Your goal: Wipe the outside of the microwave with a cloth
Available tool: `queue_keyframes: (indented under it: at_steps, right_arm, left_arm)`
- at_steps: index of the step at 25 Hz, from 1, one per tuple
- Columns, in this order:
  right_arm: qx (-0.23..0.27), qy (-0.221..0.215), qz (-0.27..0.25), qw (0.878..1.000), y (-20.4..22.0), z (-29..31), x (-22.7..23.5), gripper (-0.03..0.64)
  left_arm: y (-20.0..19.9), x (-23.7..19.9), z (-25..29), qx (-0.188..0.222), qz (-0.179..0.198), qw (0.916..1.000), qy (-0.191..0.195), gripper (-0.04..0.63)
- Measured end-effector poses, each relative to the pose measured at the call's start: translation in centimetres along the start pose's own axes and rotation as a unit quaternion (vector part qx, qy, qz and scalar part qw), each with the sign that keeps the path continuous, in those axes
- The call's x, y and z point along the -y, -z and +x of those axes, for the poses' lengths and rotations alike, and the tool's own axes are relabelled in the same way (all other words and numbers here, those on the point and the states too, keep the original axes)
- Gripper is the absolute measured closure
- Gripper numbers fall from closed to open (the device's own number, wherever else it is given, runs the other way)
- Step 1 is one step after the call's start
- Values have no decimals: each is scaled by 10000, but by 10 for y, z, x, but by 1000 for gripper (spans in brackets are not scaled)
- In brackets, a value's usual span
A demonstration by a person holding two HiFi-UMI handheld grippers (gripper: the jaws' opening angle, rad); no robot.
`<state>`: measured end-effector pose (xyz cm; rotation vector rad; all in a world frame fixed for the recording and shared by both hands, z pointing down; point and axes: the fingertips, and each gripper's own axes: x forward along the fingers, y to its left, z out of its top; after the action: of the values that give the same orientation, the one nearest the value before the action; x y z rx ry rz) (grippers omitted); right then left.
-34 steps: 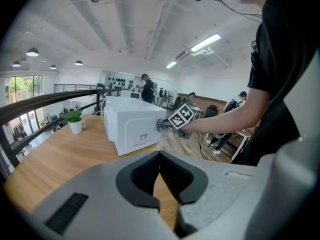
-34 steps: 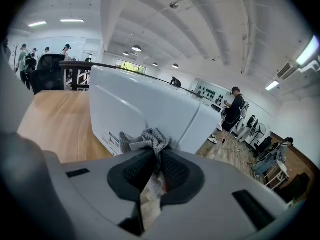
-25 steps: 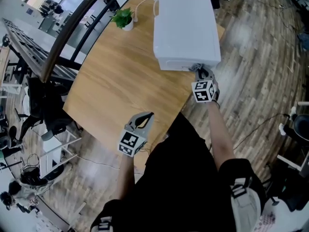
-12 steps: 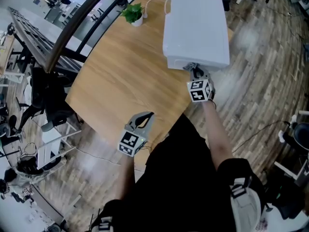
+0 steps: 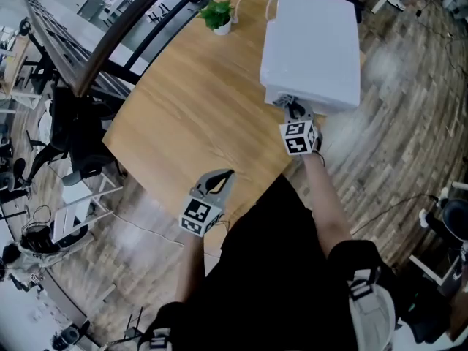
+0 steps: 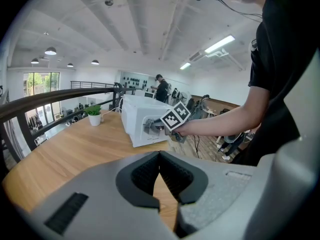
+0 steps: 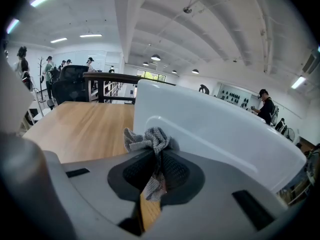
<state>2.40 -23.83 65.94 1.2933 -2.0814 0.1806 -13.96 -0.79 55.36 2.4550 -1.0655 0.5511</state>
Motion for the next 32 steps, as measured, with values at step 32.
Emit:
queue_keyframes:
  at_steps: [32]
  right_arm:
    - [-150, -656, 71, 9977, -1, 45, -54, 581]
  left_arm:
    - [15, -26, -11, -109, -370, 9986, -360, 595]
